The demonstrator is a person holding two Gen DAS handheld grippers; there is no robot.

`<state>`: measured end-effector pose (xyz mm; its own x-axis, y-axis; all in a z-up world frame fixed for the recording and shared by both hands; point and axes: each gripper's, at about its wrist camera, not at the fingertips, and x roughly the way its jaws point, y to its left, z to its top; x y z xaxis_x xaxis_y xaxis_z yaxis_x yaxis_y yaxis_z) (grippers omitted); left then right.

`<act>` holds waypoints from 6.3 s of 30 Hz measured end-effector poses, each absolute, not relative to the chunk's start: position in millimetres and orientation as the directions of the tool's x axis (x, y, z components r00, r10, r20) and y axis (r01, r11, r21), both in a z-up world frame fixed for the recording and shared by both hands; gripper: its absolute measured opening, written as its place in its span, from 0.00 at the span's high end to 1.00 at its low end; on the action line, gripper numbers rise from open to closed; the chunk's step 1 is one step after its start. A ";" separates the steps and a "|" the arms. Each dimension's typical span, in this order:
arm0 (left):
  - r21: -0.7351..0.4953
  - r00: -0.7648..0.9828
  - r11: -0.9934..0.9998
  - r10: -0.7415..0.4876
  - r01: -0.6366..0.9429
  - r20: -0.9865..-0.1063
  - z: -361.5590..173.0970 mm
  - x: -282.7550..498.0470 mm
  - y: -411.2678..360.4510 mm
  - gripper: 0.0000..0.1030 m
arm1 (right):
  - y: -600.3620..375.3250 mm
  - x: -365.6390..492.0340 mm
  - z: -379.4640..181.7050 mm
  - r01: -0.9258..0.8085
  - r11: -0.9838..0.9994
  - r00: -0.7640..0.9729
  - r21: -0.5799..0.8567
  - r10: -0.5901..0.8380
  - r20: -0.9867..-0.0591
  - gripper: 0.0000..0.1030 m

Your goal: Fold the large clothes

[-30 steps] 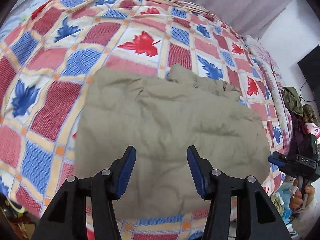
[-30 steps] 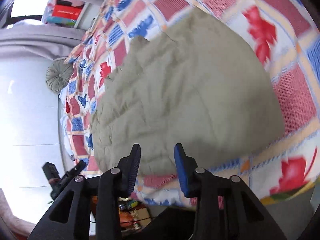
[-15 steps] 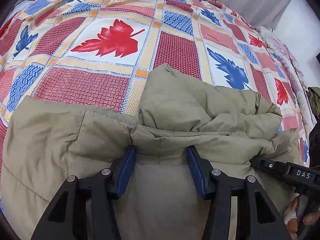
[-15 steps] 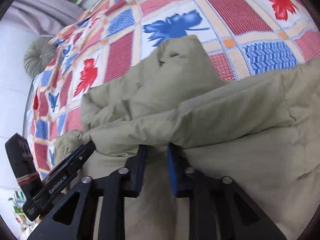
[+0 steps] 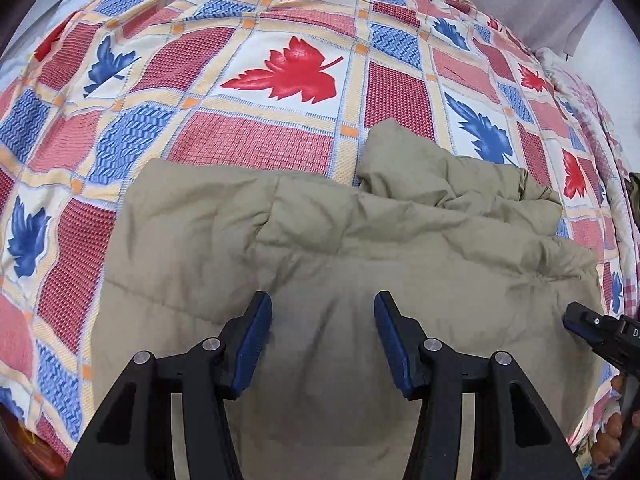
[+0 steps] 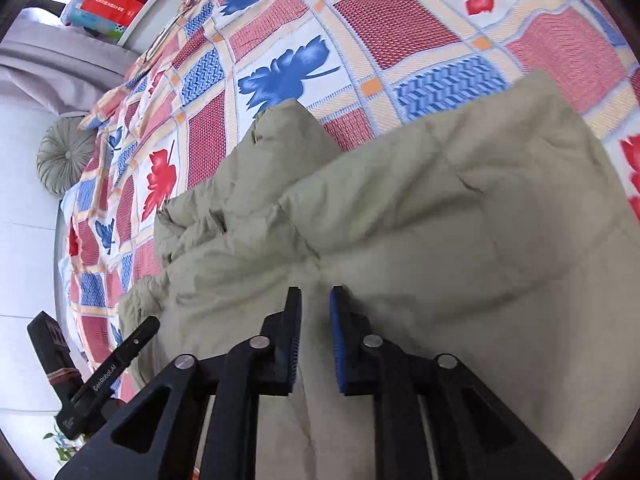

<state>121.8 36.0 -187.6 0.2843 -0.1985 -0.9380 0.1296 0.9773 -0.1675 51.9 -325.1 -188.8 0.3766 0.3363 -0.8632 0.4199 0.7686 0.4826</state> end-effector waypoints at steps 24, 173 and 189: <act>-0.108 0.260 0.990 -0.127 0.086 -0.957 -164.5 72.5 85.3 0.00 | -274.4 -23.8 -153.5 0.433 0.787 0.325 0.440 0.319 -0.890 0.49; -0.281 0.195 0.760 -0.469 0.586 -0.861 -179.0 88.3 -282.0 0.33 | -415.8 -169.3 -203.4 0.658 0.657 0.395 0.368 0.116 -0.911 0.85; -0.265 0.206 0.771 -0.453 0.579 -0.868 -180.1 93.8 -265.2 0.30 | -425.4 -161.2 -137.9 0.510 0.741 0.515 0.437 0.145 -0.845 0.78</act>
<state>93.8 -265.2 -180.1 0.2062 -0.4525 -0.8676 0.5787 0.7714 -0.2647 -161.2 -425.4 -137.9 0.5151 0.1446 -0.8449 0.5095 0.7410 0.4374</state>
